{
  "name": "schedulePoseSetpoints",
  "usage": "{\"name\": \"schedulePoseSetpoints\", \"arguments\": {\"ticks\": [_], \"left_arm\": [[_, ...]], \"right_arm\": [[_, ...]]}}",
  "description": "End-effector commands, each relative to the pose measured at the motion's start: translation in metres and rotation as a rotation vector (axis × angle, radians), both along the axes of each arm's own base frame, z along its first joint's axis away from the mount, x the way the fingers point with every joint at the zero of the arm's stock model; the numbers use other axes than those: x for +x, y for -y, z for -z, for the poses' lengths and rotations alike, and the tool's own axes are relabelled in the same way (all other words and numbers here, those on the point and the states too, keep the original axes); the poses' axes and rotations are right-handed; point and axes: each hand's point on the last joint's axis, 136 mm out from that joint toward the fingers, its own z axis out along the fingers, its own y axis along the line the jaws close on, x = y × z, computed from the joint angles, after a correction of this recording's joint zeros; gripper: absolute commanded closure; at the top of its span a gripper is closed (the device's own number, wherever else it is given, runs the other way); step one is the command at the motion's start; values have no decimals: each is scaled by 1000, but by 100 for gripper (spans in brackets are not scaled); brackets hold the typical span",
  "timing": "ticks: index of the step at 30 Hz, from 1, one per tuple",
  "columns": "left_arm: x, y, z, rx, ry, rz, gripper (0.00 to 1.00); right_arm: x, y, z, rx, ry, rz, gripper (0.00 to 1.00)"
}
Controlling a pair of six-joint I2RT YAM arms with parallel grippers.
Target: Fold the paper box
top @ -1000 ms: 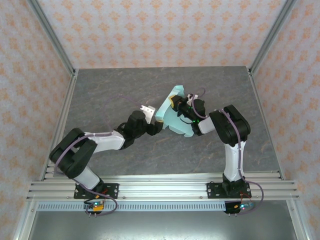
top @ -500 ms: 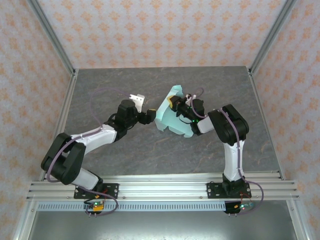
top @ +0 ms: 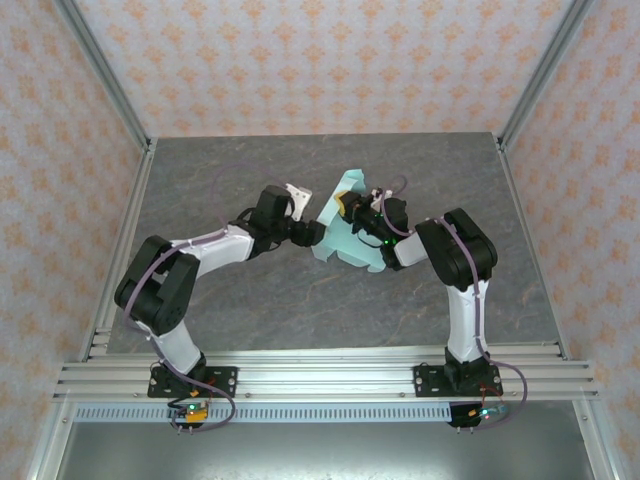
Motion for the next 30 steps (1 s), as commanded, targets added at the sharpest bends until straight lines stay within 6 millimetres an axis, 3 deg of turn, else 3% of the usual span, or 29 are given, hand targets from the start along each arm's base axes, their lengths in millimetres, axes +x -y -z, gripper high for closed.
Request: {"name": "schedulePoseSetpoints", "arguments": {"ticks": [1, 4, 8, 11, 16, 19, 27, 30], "left_arm": [[-1, -7, 15, 113, -42, -10, 27], [-3, 3, -2, 51, -4, -8, 26], [-25, 13, -25, -143, 27, -3, 24], [-45, -1, -30, -194, 63, -43, 23], [-78, -33, -13, -180, 86, -119, 24], [-87, -48, 4, -127, 92, -157, 23], [-56, -39, 22, 3, 134, -134, 23], [-43, -18, 26, -8, 120, -79, 24]], "right_arm": [[-1, -9, -12, 43, 15, -21, 87], [1, -8, -13, 42, 19, -11, 87], [4, -4, -13, 79, 6, 23, 87], [4, -4, -15, 88, 14, 26, 88], [4, -4, -13, 92, 3, 22, 88], [4, -6, -15, 96, 6, 10, 88], [1, -9, -15, 103, -4, 9, 89], [-4, -9, -12, 98, -6, 16, 89]]}}
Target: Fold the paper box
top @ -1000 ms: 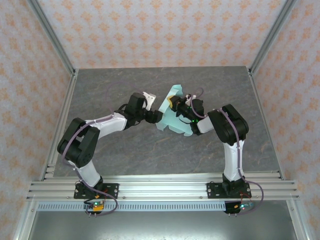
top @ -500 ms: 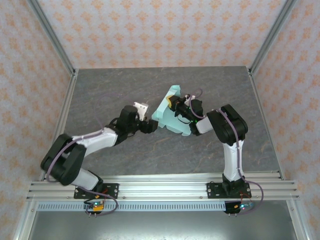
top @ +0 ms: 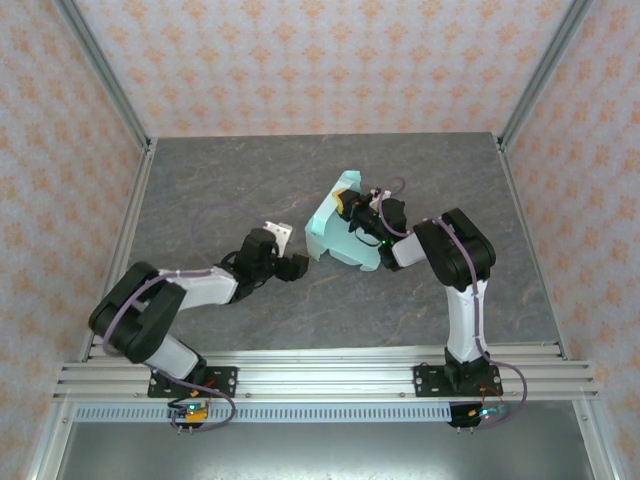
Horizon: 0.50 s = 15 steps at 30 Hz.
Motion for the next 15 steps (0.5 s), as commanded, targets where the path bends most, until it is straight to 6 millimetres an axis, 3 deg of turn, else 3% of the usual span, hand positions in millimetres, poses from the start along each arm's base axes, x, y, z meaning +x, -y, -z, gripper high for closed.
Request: {"name": "schedulePoseSetpoints", "arguments": {"ticks": [1, 7, 12, 15], "left_arm": [[26, 27, -20, -13, 100, 56, 24], [32, 64, -22, -76, 103, 106, 31], [43, 53, -10, -29, 90, -8, 43], [45, 47, -14, -29, 110, -51, 52]], "right_arm": [[-6, -5, -2, 19, 16, 1, 89], [-10, -9, 2, 12, 10, 19, 89], [-10, -6, 5, 22, -3, 48, 90], [-13, -3, 8, 7, -6, 66, 91]]}}
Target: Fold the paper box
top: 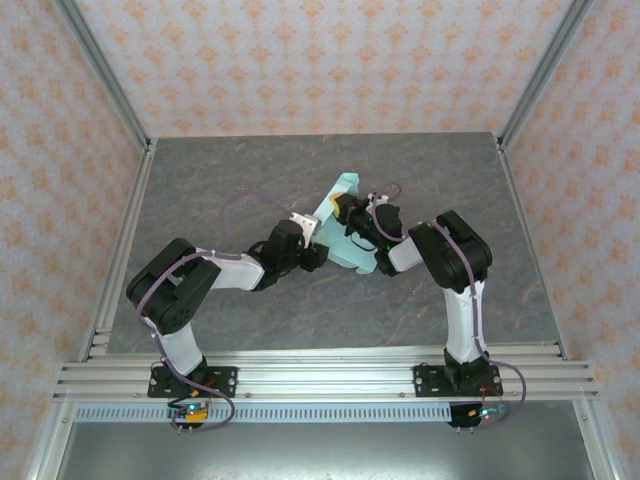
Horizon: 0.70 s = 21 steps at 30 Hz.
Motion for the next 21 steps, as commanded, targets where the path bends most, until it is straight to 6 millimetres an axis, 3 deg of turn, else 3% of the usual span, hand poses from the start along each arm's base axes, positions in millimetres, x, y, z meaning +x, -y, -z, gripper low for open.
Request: {"name": "schedulePoseSetpoints", "arguments": {"ticks": [1, 5, 8, 16, 21], "left_arm": [[16, -7, -18, -14, 74, -99, 53], [17, -11, -34, -42, 117, -126, 57], [16, -6, -48, -83, 155, -104, 57], [18, 11, -55, -103, 175, -49, 56], [6, 19, -59, -116, 201, 10, 42]], "right_arm": [[-5, 4, 6, 2, -15, 35, 92], [-9, 10, 11, 4, -40, 88, 92], [-12, 3, 9, -12, -37, 89, 92], [-11, -8, 10, -10, -50, 106, 90], [-12, -7, 13, -23, -48, 108, 90]]}}
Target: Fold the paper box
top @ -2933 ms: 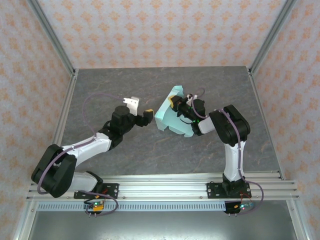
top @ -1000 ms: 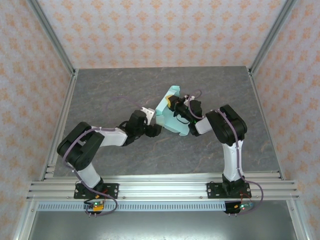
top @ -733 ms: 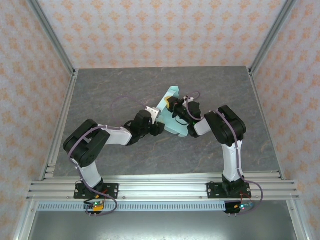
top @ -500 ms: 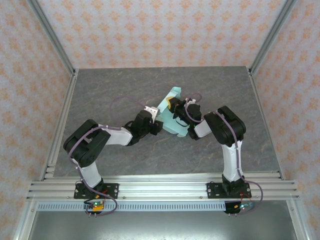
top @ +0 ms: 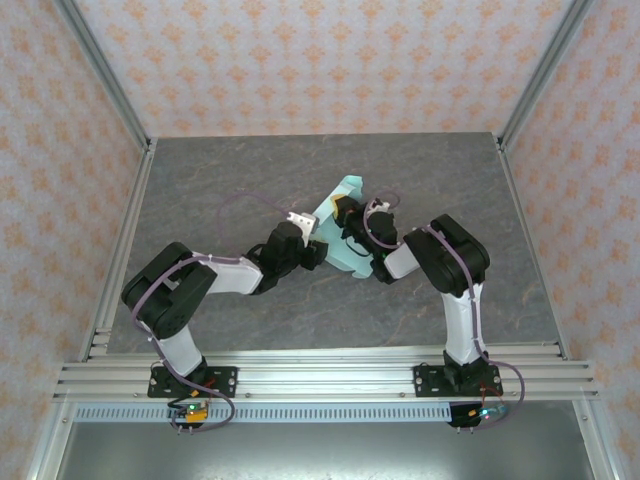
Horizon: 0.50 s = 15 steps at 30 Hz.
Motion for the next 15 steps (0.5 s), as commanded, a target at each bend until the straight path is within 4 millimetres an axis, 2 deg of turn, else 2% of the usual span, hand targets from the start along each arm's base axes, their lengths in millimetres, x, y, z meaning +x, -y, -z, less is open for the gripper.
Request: {"name": "schedulePoseSetpoints", "arguments": {"ticks": [1, 5, 11, 15], "left_arm": [[3, 14, -41, -82, 130, 45, 40], [-8, 5, -39, -62, 120, 38, 36], [-22, -26, -35, -4, 129, -41, 36], [-28, -28, -34, 6, 129, -19, 45]], "right_arm": [[-8, -7, 17, -31, -57, -23, 90], [-7, -8, 16, -24, -53, -26, 90], [-6, -13, 14, -17, -48, -44, 90], [-8, -15, 15, -34, -50, -59, 90]]}}
